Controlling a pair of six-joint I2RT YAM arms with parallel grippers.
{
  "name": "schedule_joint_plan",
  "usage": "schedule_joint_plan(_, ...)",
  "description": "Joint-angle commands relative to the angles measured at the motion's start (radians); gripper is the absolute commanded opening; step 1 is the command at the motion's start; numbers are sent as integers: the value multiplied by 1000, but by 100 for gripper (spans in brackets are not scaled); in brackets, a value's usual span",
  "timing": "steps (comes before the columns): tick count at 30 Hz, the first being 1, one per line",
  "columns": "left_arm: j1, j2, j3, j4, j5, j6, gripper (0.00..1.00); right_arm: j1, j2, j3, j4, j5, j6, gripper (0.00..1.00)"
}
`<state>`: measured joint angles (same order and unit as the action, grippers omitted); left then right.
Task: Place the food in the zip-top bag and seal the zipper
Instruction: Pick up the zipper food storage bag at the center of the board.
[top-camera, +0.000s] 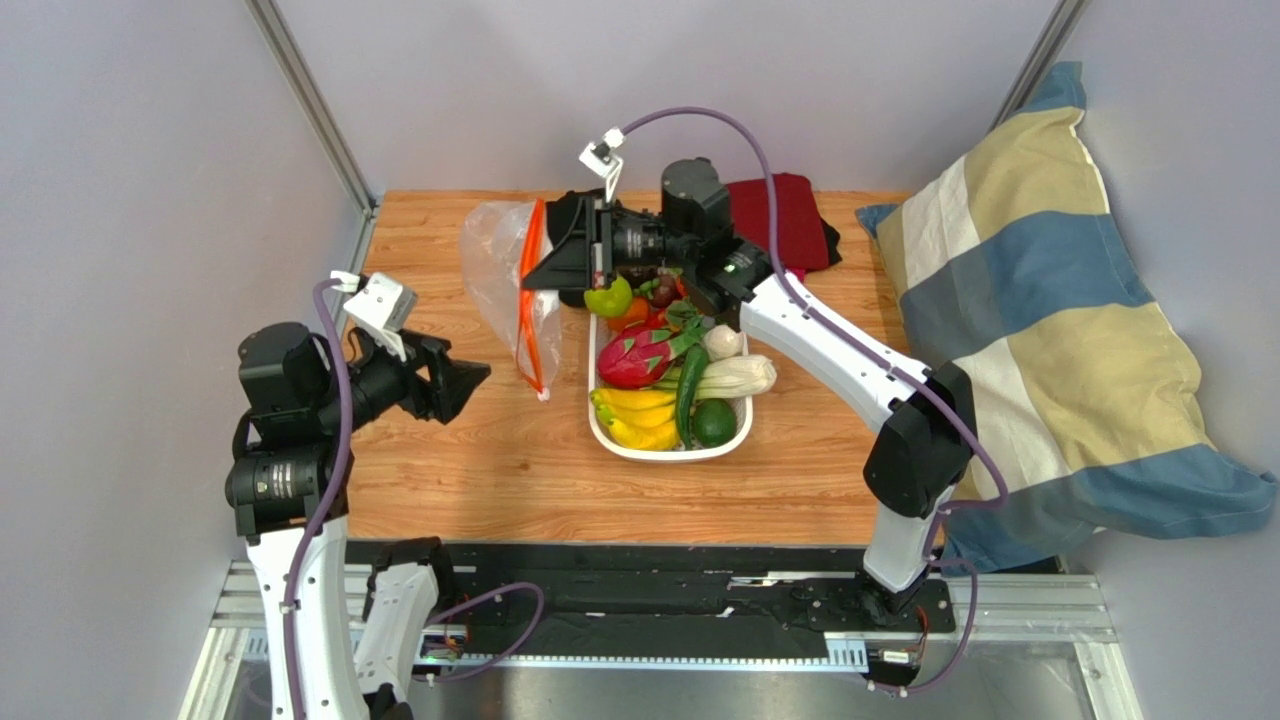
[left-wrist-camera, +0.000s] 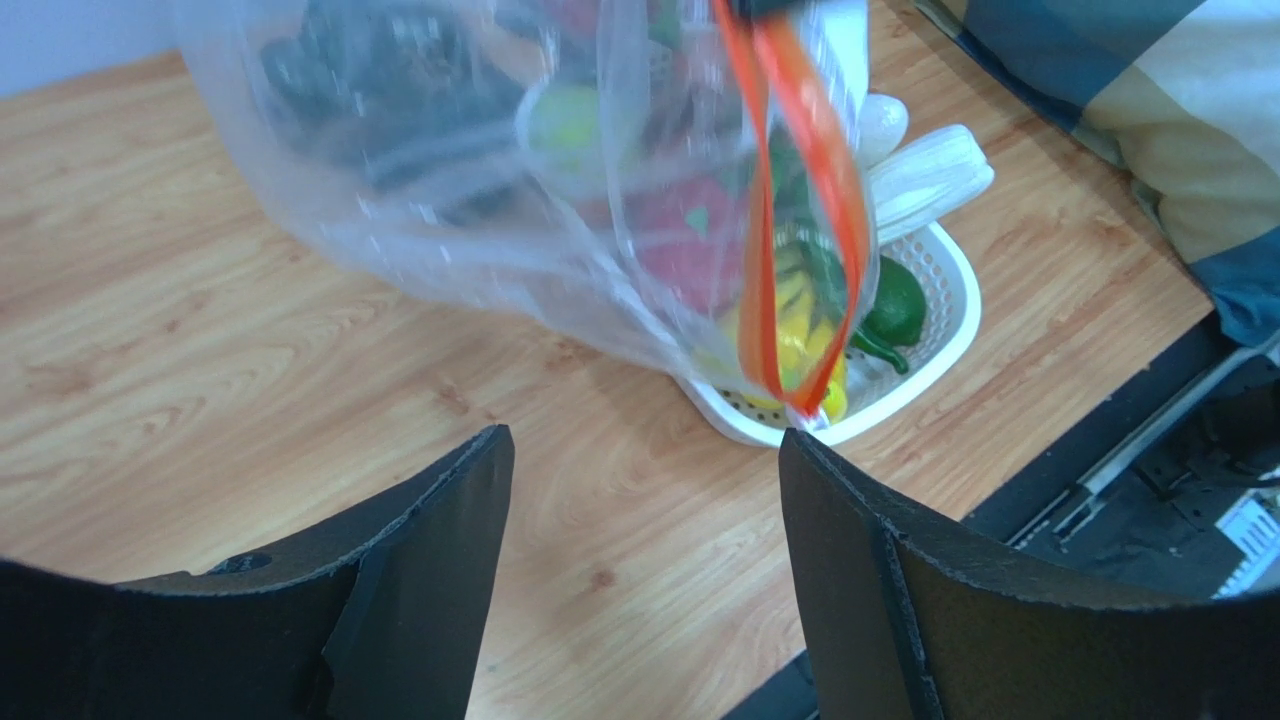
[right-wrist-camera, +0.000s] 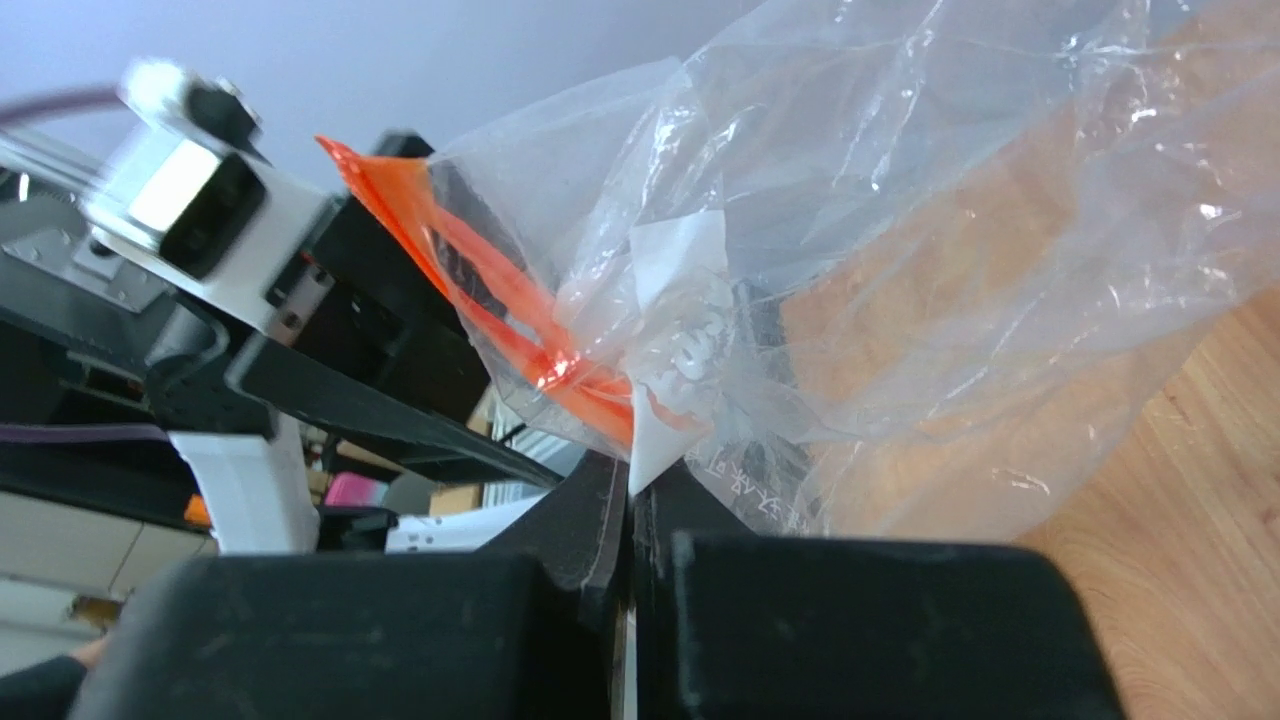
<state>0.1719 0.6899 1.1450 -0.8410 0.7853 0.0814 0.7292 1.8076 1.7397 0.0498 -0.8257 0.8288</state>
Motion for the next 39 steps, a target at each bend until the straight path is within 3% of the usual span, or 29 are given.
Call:
schedule_joint_plan(1,6,94,78,0,51,81,73,27,-45,-15,-18,-53,-117,0)
schedule_joint_plan(6,-8,68,-27,74,154,70,72,29,-27,-8,16,-30,-76,0)
schedule_joint_plan(21,-93,14,-134,229,62,-60,71,76,36,6,5,8,-65,0)
schedule_joint_plan(32,-149,23,-159,241,-108,-98,70,108,36,-45,42,50,-25,2)
schedule_joint_plan(38,-150,25,-171,258,-259,-134,61,121,36,-72,54,42,12,3)
schedule_joint_plan(39,-150,23,-172,261,-270,-140,53,122,38,-80,58,37,16,3)
